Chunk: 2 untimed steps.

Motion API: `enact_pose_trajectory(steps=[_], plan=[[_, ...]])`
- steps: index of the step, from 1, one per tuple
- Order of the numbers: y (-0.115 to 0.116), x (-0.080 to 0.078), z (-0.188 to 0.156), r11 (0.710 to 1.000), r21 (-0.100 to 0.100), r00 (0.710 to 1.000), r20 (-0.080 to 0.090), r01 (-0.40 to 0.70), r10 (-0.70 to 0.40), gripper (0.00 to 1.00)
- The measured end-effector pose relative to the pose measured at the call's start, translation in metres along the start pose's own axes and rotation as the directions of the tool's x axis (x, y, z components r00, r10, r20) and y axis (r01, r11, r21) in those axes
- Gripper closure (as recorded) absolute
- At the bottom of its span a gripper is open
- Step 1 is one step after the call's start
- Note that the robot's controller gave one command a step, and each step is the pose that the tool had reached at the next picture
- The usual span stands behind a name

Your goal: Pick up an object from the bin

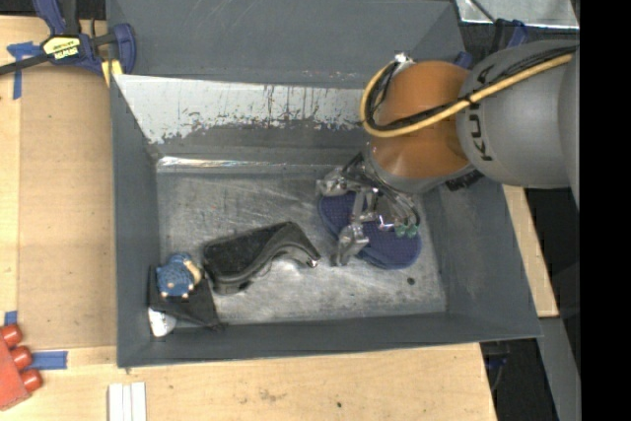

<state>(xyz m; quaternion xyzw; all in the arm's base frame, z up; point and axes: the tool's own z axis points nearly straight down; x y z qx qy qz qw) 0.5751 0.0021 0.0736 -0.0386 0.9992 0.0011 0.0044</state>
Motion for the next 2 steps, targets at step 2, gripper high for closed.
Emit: enact_pose_trajectory(steps=[2], plan=[[0.003, -0.009, -0.185, 1.000, 0.003, 1.000, 0.004, 0.028, -0.028, 1.00]])
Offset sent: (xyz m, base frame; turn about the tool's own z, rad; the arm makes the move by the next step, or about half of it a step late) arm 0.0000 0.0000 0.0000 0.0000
